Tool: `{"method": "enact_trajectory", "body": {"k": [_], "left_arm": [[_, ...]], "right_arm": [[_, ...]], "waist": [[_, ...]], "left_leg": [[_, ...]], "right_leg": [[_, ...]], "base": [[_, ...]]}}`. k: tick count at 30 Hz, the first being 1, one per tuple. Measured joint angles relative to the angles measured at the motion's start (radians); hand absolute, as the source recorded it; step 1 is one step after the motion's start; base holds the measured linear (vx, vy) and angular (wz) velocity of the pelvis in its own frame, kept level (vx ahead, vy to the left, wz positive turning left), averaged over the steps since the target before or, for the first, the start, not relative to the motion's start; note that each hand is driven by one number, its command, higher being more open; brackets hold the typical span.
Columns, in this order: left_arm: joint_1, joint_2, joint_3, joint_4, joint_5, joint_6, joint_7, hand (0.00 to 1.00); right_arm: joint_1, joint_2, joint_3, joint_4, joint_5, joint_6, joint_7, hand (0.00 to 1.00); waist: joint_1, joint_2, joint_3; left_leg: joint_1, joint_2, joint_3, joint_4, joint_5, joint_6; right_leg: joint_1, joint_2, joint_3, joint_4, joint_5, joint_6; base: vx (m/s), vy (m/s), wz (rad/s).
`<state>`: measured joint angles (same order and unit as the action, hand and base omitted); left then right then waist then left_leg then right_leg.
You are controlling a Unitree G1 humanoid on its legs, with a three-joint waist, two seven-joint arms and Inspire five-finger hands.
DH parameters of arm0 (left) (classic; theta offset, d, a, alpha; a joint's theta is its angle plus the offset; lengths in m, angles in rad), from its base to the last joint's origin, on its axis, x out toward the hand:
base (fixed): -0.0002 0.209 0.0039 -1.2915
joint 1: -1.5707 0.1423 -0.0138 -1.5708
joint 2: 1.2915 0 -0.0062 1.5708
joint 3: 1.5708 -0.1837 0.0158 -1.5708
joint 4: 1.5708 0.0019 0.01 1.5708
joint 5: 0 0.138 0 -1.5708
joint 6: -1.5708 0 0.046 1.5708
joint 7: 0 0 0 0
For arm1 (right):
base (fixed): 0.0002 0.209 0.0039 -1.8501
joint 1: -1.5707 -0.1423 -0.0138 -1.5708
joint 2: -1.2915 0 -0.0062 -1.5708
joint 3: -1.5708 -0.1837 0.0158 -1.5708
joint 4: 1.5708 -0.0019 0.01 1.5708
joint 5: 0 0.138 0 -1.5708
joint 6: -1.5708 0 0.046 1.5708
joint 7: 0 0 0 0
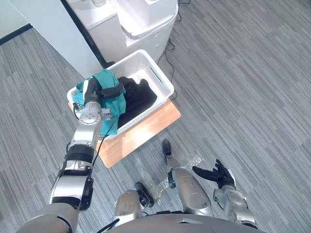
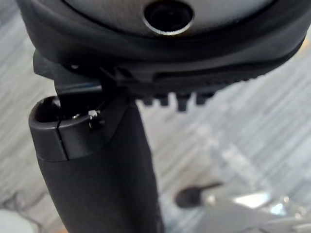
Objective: Tidy up the quilt and then pick up the clothes from the bed and put them into the laundry hamper
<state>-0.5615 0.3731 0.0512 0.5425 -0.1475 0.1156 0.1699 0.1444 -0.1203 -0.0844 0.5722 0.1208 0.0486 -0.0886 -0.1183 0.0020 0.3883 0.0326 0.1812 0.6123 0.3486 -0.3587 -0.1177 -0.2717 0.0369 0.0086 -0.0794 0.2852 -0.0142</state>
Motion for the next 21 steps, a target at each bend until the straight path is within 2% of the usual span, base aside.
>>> {"method": "enact_trajectory", "body": {"k": [6,8,16,18,21], "left_arm": [[0.004,0.000,0.006,0.001,-0.093,0.017,0.000,1.00],[0.022,0.000,0.023,-0.002,-0.127,0.016,-0.028,1.00],[0.214,0.000,0.156,-0.204,-0.122,0.006,-0.120,1.00],[0.264,0.019,0.198,-0.231,-0.123,0.022,-0.152,1.00],[0.297,0.074,0.225,-0.245,-0.134,0.051,-0.173,1.00]], "right_arm": [[0.012,0.000,0.019,0.004,0.005,-0.018,0.017,1.00],[0.023,0.000,0.018,0.007,0.004,-0.025,0.018,1.00],[0.036,0.015,-0.028,0.111,0.002,-0.039,0.054,1.00],[0.036,0.014,-0.056,0.168,-0.013,-0.039,0.068,1.00],[0.037,0.004,-0.075,0.210,-0.044,-0.038,0.073,1.00]], "waist": [[0.001,0.000,0.000],[0.002,0.000,0.000],[0.004,0.006,-0.016],[0.009,0.020,-0.076],[0.024,0.043,-0.123]], "left_leg": [[0.032,0.004,0.008,-0.001,-0.003,0.003],[0.057,0.006,0.005,-0.003,-0.004,0.004],[0.147,-0.001,-0.034,-0.056,0.016,-0.004],[0.159,-0.008,-0.057,-0.092,0.035,-0.007],[0.205,-0.017,-0.071,-0.143,0.057,-0.010]], "right_leg": [[0.031,0.005,0.000,0.000,-0.004,-0.005],[0.060,0.006,-0.004,0.000,-0.009,-0.009],[0.146,0.005,-0.035,-0.001,-0.017,-0.015],[0.155,0.003,-0.056,-0.002,-0.029,-0.015],[0.191,0.002,-0.067,-0.007,-0.041,-0.014]], "base": [[0.01,0.055,0.00],[-0.02,0.053,0.06],[0.01,0.010,0.13],[0.05,-0.003,0.29],[0.05,0.027,0.21]]}}
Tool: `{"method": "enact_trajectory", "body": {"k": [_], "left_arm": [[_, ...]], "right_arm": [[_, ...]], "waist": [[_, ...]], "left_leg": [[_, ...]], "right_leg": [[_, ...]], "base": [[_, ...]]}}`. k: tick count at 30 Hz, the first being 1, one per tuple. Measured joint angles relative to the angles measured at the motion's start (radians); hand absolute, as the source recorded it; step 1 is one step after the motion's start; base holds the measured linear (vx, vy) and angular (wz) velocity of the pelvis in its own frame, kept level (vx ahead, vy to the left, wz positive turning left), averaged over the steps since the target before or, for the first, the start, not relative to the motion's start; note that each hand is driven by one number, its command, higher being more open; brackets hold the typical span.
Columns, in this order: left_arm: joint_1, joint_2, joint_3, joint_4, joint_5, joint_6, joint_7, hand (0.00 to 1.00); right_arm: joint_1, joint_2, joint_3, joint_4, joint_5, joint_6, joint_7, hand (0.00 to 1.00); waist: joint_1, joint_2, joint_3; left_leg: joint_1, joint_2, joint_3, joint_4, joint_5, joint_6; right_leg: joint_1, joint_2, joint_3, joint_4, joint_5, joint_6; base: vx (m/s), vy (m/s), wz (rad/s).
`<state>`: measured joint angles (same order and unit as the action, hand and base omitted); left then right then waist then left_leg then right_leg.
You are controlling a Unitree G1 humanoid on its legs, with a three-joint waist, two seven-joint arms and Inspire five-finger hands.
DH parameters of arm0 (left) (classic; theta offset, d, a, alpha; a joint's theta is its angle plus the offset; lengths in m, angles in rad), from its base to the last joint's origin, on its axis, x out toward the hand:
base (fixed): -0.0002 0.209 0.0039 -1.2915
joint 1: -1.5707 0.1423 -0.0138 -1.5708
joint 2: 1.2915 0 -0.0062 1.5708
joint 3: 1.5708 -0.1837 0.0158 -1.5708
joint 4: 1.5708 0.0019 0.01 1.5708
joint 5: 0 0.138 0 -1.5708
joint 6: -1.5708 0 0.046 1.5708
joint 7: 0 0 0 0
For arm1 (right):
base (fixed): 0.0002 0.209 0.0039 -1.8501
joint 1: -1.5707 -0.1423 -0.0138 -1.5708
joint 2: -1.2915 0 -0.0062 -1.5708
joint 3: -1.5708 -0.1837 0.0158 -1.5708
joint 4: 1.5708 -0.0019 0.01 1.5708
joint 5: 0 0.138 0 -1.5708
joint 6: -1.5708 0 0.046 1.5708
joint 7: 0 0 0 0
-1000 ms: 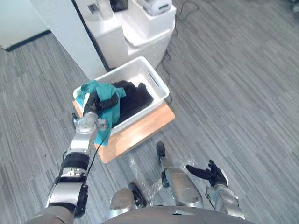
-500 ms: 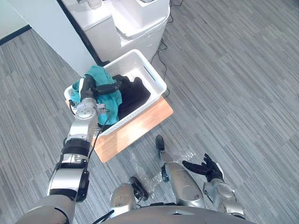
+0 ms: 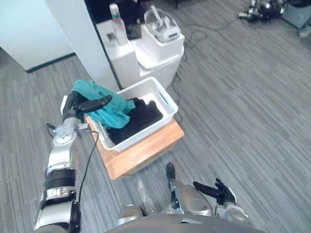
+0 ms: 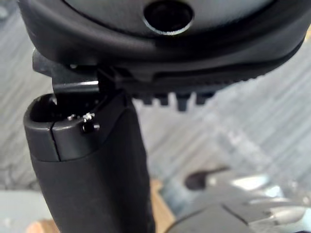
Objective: Tidy up the quilt and then pick up the clothes from the bed and put them into the laundry hamper
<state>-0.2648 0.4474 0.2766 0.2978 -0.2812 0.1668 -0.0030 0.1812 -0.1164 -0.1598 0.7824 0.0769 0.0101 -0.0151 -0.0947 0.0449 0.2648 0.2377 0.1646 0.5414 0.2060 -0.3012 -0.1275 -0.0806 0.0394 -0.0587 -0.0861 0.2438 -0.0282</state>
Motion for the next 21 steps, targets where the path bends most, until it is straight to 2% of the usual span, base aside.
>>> {"method": "enact_trajectory", "body": {"k": [3,7,10,14,16,21], "left_arm": [[0.009,0.005,0.050,-0.049,0.000,0.034,-0.007,1.00],[0.059,0.032,0.062,-0.084,0.009,0.038,-0.023,1.00],[0.119,0.046,0.097,-0.063,0.022,0.074,-0.135,1.00],[0.218,0.057,0.104,0.010,0.122,0.077,-0.331,1.00],[0.243,0.057,0.100,0.055,0.136,0.077,-0.390,1.00],[0.264,0.057,0.098,0.077,0.144,0.046,-0.414,1.00]], "right_arm": [[0.003,0.000,-0.025,0.032,-0.034,0.005,0.009,1.00],[0.003,0.003,-0.028,0.048,-0.034,0.030,0.031,1.00],[0.001,0.004,-0.037,0.051,-0.034,0.053,0.038,1.00],[-0.001,0.002,-0.055,0.059,-0.034,0.072,0.048,1.00],[-0.001,0.003,-0.059,0.069,-0.032,0.078,0.049,1.00],[-0.001,0.003,-0.059,0.069,-0.026,0.081,0.047,1.00]], "waist": [[0.023,0.010,-0.049],[0.034,0.003,-0.082],[0.037,0.002,-0.087],[0.049,0.010,-0.107],[0.060,0.013,-0.107],[0.062,0.018,-0.111]], "left_leg": [[0.003,-0.006,-0.008,-0.008,0.005,0.004],[0.004,-0.011,-0.018,-0.009,0.010,0.009],[0.025,-0.013,-0.018,-0.020,0.012,0.009],[0.027,-0.010,-0.022,-0.038,0.018,0.004],[0.029,-0.007,-0.024,-0.044,0.023,0.000],[0.036,-0.007,-0.019,-0.058,0.027,-0.002]], "right_leg": [[0.004,-0.008,-0.014,0.000,-0.002,0.002],[0.011,-0.018,-0.027,-0.001,-0.001,0.002],[0.031,-0.022,-0.038,-0.001,-0.013,0.006],[0.030,-0.019,-0.050,-0.001,-0.023,-0.001],[0.029,-0.016,-0.051,-0.001,-0.022,0.002],[0.029,-0.011,-0.048,-0.001,-0.021,0.003]], "base": [[0.00,0.048,0.10],[-0.01,0.042,0.10],[-0.03,0.032,0.09],[0.03,0.003,0.07],[0.06,0.016,0.04],[0.04,0.036,-0.01]]}}
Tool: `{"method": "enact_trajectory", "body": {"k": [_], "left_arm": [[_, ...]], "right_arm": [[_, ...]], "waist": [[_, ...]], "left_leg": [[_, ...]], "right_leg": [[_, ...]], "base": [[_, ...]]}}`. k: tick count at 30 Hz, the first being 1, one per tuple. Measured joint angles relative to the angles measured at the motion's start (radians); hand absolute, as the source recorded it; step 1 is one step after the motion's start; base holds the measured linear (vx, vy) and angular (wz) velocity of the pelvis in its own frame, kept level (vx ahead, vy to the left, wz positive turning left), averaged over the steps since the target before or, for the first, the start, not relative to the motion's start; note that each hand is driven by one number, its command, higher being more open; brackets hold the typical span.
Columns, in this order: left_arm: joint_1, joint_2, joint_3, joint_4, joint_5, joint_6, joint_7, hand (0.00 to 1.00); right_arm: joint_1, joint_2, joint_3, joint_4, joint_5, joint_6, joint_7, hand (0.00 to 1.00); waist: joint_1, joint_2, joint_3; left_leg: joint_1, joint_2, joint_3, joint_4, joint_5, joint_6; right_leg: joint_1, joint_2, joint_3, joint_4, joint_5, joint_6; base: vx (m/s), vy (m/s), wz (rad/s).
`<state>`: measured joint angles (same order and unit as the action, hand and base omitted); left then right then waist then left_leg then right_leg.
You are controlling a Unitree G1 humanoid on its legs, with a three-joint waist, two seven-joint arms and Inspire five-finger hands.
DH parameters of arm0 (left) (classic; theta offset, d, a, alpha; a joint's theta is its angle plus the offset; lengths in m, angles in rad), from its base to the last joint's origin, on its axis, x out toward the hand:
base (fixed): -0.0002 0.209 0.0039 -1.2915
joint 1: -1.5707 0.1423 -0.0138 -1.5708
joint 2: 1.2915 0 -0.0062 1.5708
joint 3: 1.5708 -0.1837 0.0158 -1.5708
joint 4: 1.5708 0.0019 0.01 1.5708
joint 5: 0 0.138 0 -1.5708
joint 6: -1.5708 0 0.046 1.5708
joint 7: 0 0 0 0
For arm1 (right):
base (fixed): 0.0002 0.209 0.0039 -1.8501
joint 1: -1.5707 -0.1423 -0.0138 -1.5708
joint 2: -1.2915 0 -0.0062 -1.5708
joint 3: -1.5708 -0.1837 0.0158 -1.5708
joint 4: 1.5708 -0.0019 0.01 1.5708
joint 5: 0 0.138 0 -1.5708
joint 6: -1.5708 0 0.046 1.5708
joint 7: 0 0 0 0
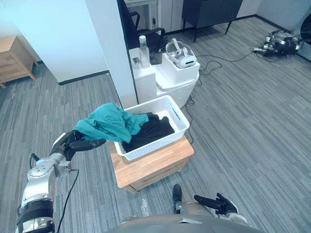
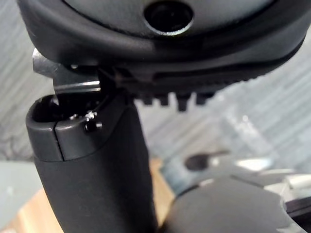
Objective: Tidy up the quilt and then pick up the clothes from the bed and put them into the laundry hamper
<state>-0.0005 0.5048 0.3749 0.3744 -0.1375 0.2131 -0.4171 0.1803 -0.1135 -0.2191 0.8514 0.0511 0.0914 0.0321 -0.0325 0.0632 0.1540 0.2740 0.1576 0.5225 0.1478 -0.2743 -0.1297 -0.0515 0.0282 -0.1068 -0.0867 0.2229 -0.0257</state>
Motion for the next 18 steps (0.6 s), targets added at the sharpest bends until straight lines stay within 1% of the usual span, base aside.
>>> {"method": "enact_trajectory", "body": {"k": [2,3,5,7,9,10,12,13,15,18], "left_arm": [[-0.001,0.004,-0.003,0.000,-0.001,-0.018,0.000,1.00],[-0.002,0.010,-0.011,0.000,-0.001,-0.023,0.002,1.00],[-0.026,0.035,-0.044,0.000,-0.001,-0.039,0.009,1.00],[-0.094,0.065,-0.091,-0.001,-0.012,-0.041,0.024,1.00],[-0.204,0.094,-0.129,-0.013,-0.026,-0.041,0.039,1.00],[-0.229,0.101,-0.136,-0.021,-0.040,-0.041,0.042,1.00],[-0.333,0.131,-0.172,-0.039,-0.108,-0.041,0.049,1.00],[-0.358,0.138,-0.183,-0.043,-0.118,-0.041,0.050,1.00],[-0.430,0.152,-0.212,-0.062,-0.142,-0.044,0.047,1.00],[-0.485,0.154,-0.249,-0.070,-0.149,-0.059,0.037,1.00]], "right_arm": [[0.002,0.000,-0.003,0.000,0.006,0.000,-0.001,1.00],[0.006,-0.001,-0.005,0.001,0.007,-0.002,-0.002,1.00],[0.008,-0.001,-0.007,0.001,0.010,-0.006,-0.004,1.00],[0.014,-0.001,-0.008,0.000,0.011,-0.010,-0.003,1.00],[0.022,0.008,-0.021,-0.002,0.013,-0.013,0.003,1.00],[0.023,0.011,-0.026,-0.003,0.013,-0.014,0.005,1.00],[0.023,0.014,-0.036,-0.004,0.013,-0.015,0.014,1.00],[0.024,0.015,-0.041,-0.005,0.013,-0.015,0.019,1.00],[0.031,0.025,-0.062,-0.013,0.014,-0.015,0.029,1.00],[0.051,0.035,-0.076,-0.040,0.014,-0.016,0.030,1.00]], "waist": [[-0.004,0.005,-0.004],[-0.008,0.016,-0.012],[-0.024,0.016,-0.018],[-0.025,0.016,-0.019],[-0.032,0.013,-0.022],[-0.036,0.012,-0.023],[-0.058,0.011,-0.026],[-0.061,0.013,-0.026],[-0.076,0.014,-0.027],[-0.095,0.015,-0.028]], "left_leg": [[0.014,-0.002,0.016,-0.009,0.000,0.000],[0.019,-0.003,0.032,-0.012,-0.002,-0.003],[0.026,-0.005,0.049,-0.011,-0.002,-0.005],[0.026,-0.009,0.067,-0.010,-0.002,-0.005],[0.031,-0.011,0.096,-0.008,-0.003,-0.005],[0.032,-0.010,0.102,-0.007,-0.004,-0.007],[0.032,-0.006,0.116,0.007,-0.008,-0.012],[0.033,-0.005,0.122,0.008,-0.010,-0.014],[0.033,-0.003,0.136,0.013,-0.012,-0.016],[0.035,0.006,0.155,0.028,-0.022,-0.020]], "right_leg": [[0.001,0.005,0.014,0.000,0.001,0.001],[-0.002,0.011,0.029,0.000,0.001,0.002],[-0.003,0.014,0.042,0.000,0.005,0.004],[-0.011,0.016,0.061,0.000,0.010,0.008],[-0.019,0.024,0.086,0.000,0.016,0.006],[-0.020,0.026,0.090,0.000,0.017,0.005],[-0.022,0.032,0.104,0.000,0.018,0.003],[-0.024,0.034,0.110,0.000,0.018,0.002],[-0.029,0.040,0.117,0.000,0.017,-0.003],[-0.029,0.052,0.134,0.000,0.017,-0.006]], "base": [[0.02,0.067,-0.21],[0.01,0.059,-0.31],[0.00,0.048,-0.28],[-0.03,0.028,-0.30],[-0.04,0.008,-0.33],[-0.03,-0.007,-0.28],[-0.03,-0.013,-0.21],[-0.03,-0.008,-0.24],[-0.03,-0.007,-0.19],[-0.02,-0.008,-0.19]]}}
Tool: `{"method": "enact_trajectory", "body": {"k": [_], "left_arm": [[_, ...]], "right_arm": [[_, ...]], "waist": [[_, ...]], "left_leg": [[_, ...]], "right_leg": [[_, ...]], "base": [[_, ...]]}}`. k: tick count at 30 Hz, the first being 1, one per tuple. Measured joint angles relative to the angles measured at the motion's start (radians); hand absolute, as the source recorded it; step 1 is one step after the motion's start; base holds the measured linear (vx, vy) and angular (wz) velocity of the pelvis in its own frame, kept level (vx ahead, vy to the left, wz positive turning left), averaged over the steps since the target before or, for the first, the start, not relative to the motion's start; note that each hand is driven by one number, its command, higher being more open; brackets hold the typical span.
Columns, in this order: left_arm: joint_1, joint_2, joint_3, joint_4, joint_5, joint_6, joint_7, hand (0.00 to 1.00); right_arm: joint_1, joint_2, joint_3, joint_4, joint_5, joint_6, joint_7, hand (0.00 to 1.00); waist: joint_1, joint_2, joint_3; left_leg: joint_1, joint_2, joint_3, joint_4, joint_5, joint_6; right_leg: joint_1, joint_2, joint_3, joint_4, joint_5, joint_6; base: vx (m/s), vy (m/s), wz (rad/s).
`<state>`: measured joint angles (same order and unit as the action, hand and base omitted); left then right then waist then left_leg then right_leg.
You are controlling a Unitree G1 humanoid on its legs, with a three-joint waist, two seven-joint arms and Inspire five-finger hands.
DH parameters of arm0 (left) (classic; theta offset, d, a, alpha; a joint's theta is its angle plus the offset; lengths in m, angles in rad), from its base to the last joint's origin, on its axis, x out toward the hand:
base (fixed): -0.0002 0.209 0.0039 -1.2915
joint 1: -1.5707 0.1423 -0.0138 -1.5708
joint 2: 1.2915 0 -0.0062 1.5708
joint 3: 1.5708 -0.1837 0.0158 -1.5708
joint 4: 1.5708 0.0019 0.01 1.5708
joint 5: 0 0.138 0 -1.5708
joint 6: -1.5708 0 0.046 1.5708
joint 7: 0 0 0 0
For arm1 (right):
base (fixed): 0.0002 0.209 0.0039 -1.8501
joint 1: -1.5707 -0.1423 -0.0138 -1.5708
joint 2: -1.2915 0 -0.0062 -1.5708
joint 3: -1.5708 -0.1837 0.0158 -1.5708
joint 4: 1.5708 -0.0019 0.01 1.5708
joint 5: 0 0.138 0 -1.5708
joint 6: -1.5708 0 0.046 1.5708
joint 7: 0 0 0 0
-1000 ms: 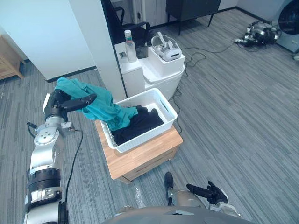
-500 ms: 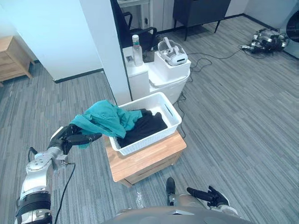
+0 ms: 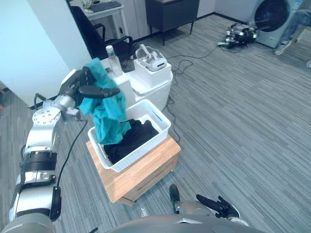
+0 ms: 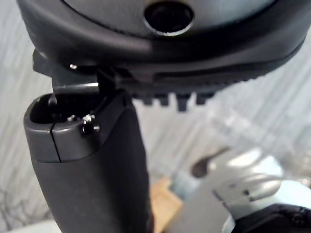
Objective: Tidy up the quilt and then pick up the clothes from the bed and put them into the laundry hamper
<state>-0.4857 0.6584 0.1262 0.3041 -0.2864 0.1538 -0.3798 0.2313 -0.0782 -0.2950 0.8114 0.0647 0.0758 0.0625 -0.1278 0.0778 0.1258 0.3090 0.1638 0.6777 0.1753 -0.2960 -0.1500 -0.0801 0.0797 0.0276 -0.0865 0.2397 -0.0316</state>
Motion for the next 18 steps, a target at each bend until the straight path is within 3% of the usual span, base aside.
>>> {"method": "enact_trajectory", "body": {"k": [5,11,18], "left_arm": [[-0.019,-0.003,-0.086,0.003,-0.022,0.002,-0.056,1.00],[-0.017,-0.064,-0.152,0.014,-0.002,0.032,-0.124,1.00],[0.005,-0.136,-0.170,0.022,0.025,0.102,-0.076,1.00]], "right_arm": [[0.040,0.000,-0.037,0.000,-0.005,-0.004,0.000,1.00],[0.077,0.000,-0.064,0.006,-0.022,-0.027,-0.005,1.00],[0.065,0.000,-0.068,0.009,-0.060,-0.045,-0.032,1.00]], "waist": [[-0.034,0.000,0.001],[-0.062,-0.001,0.002],[-0.071,-0.019,0.015]], "left_leg": [[0.012,0.005,0.026,0.001,-0.003,-0.005],[0.018,-0.010,0.032,-0.004,0.000,0.000],[0.016,-0.026,0.034,-0.027,0.005,0.020]], "right_leg": [[-0.001,0.013,0.010,0.000,0.001,-0.003],[-0.003,0.012,0.028,0.000,0.005,-0.001],[-0.009,-0.007,-0.003,0.000,0.004,-0.001]], "base": [[0.00,0.002,-0.15],[0.00,0.044,-0.08],[-0.01,0.023,0.01]]}}
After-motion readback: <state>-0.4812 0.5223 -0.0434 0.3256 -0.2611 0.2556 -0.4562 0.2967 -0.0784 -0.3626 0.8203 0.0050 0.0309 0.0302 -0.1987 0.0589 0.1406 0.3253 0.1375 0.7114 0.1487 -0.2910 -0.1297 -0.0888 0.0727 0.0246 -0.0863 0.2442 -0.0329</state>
